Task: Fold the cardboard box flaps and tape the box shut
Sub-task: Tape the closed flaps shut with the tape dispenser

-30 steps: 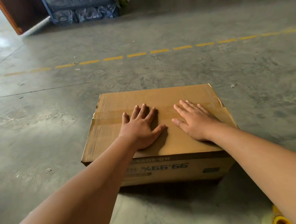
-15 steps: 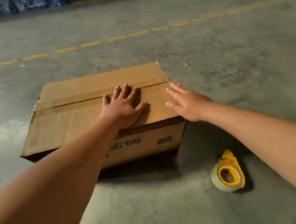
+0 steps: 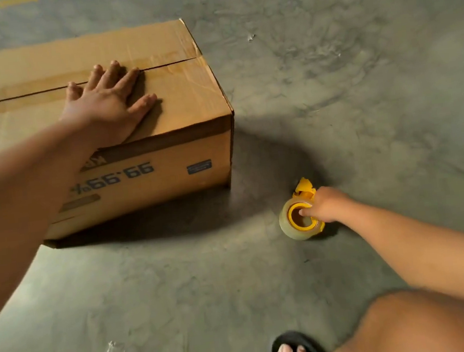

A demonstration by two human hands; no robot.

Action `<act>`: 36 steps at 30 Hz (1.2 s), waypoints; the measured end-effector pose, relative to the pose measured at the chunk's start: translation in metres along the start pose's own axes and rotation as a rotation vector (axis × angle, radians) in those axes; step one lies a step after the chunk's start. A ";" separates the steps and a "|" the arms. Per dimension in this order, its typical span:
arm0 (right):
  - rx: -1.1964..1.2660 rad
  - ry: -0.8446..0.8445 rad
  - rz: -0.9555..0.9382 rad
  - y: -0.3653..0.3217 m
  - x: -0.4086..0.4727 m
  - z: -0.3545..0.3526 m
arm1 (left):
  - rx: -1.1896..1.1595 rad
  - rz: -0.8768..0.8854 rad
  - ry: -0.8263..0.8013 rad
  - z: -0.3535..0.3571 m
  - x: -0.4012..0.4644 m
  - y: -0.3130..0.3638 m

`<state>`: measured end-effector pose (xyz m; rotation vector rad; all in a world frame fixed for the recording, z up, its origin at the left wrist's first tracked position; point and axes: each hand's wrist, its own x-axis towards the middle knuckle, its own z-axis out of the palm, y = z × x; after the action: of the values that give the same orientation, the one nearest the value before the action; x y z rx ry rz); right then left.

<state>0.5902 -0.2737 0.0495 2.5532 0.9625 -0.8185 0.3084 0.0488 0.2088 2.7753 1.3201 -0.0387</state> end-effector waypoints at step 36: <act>1.075 0.215 -0.779 -0.125 -0.103 -0.245 | -0.279 0.057 0.058 -0.024 -0.008 -0.027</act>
<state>0.5420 -0.1243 0.2972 3.1219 2.1042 -1.6348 0.2827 0.0611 0.2313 2.5918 1.1570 0.2138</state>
